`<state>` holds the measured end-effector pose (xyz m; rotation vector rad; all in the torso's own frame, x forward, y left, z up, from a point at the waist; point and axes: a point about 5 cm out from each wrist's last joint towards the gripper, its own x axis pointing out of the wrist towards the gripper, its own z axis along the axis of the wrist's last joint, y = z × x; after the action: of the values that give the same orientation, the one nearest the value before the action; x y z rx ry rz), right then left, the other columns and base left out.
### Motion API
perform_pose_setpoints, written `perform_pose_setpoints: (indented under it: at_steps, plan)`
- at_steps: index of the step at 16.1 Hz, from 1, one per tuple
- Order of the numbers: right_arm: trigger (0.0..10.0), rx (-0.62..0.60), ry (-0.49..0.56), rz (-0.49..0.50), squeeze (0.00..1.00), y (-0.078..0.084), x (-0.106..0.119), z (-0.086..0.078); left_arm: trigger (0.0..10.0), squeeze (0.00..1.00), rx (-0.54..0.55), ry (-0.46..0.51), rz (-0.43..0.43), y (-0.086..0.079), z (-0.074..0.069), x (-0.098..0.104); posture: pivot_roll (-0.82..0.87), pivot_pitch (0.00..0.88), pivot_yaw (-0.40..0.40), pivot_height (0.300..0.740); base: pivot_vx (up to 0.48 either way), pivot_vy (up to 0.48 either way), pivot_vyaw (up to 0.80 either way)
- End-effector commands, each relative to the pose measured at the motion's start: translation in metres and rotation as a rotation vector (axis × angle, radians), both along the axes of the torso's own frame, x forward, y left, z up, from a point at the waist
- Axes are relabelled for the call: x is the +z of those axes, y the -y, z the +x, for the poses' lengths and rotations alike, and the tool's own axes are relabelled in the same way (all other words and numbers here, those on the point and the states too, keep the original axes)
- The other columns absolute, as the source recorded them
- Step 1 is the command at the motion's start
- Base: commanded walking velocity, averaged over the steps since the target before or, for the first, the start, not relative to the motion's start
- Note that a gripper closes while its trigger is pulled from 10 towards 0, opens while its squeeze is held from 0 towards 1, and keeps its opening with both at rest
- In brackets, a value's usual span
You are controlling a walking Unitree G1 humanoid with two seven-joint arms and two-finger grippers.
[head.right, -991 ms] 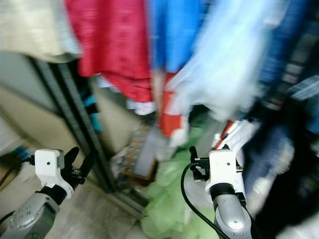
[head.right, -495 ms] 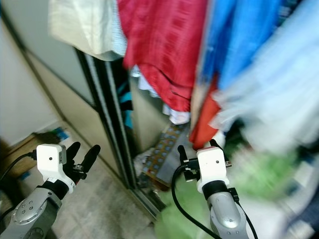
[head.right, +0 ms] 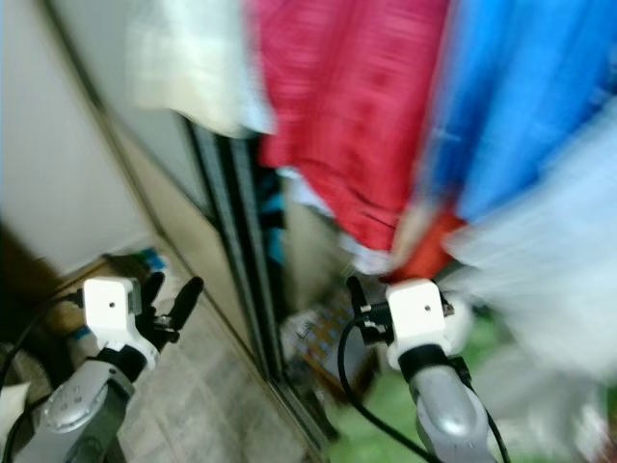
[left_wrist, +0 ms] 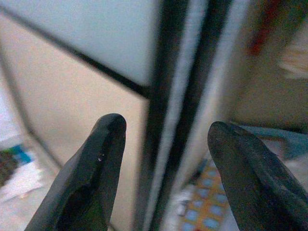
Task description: Clean up the room
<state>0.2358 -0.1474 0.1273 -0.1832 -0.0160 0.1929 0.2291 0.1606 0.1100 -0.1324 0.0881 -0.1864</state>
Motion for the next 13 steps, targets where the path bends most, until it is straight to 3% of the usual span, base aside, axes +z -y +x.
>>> perform_pose_setpoints:
  at_steps: [1, 5, 7, 9, 13]
  plan:
    - [10.0, 0.038, 0.004, 0.019, 0.00, -0.008, -0.001, 0.000, 10.0, 0.00, 0.022, -0.016, 0.009, -0.003, 0.001, -0.006, -0.06, 0.000, -0.002, 0.740, 0.000, 0.000, 0.80]
    - [10.0, 0.084, 0.003, -0.003, 0.00, -0.017, -0.006, 0.025, 10.0, 0.00, 0.086, 0.044, 0.121, -0.003, 0.025, 0.005, -0.04, 0.000, -0.013, 0.740, 0.000, 0.000, 0.60]
    - [10.0, 0.090, 0.009, -0.014, 0.00, -0.021, -0.008, 0.033, 10.0, 0.00, 0.023, 0.061, 0.097, -0.002, 0.028, 0.009, -0.04, 0.000, -0.001, 0.740, 0.000, 0.000, 0.00]
    - [10.0, 0.076, 0.005, -0.012, 0.00, -0.020, -0.012, 0.034, 10.0, 0.00, 0.031, 0.042, 0.090, -0.005, 0.022, 0.005, -0.04, 0.000, 0.000, 0.740, 0.000, 0.000, 0.00]
    - [10.0, -0.026, -0.029, 0.094, 0.00, -0.003, -0.010, 0.016, 10.0, 0.00, 0.060, -0.029, 0.086, -0.003, -0.009, -0.011, -0.02, 0.000, -0.015, 0.740, 0.000, 0.000, 0.00]
